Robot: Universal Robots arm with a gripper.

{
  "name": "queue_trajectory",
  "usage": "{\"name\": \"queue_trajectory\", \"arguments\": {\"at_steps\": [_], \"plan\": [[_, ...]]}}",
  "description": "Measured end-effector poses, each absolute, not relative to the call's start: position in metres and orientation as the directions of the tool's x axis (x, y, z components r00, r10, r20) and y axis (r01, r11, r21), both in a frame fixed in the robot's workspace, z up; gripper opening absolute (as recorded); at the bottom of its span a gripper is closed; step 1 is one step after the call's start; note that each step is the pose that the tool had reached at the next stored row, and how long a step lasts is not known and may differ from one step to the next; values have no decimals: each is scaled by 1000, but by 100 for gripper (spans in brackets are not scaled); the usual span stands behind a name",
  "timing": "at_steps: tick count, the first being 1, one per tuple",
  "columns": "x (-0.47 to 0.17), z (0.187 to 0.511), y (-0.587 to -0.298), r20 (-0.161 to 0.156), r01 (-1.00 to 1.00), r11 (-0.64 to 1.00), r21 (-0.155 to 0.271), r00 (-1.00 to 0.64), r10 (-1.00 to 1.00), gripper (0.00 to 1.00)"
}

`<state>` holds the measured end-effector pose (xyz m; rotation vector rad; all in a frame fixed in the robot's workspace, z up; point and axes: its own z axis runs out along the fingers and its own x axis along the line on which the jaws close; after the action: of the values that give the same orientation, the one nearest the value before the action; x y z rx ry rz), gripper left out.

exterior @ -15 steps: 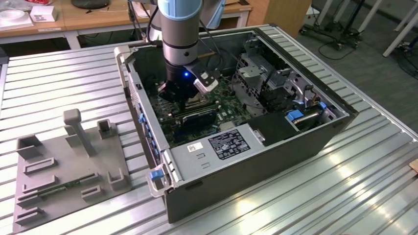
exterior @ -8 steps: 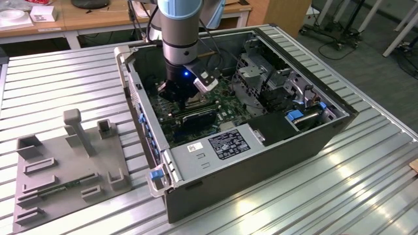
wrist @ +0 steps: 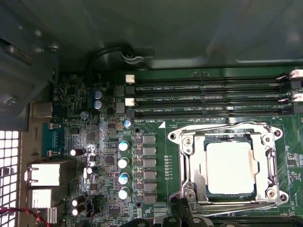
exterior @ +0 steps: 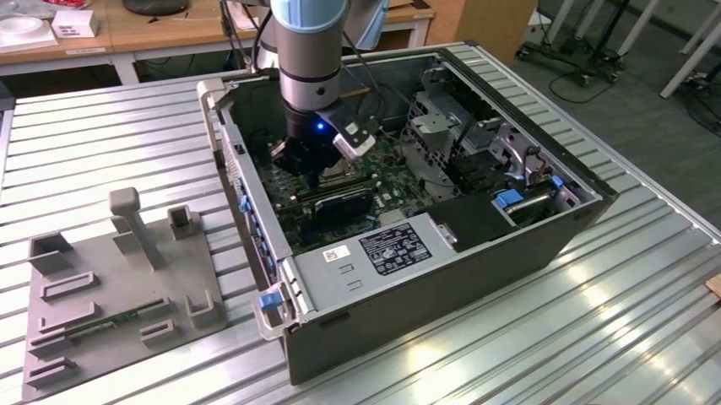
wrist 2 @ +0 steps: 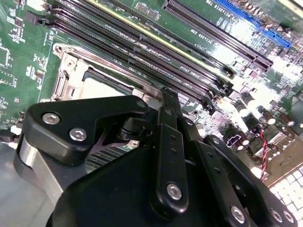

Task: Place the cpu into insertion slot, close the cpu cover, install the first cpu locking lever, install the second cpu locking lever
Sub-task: 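Install the second cpu locking lever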

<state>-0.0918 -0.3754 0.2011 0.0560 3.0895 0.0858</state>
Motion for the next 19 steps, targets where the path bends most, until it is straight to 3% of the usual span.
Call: {"name": "queue_trajectory", "arguments": {"at_steps": [19], "plan": [[-93, 196, -375, -49, 35, 996, 76, -998, 39, 11]]}}
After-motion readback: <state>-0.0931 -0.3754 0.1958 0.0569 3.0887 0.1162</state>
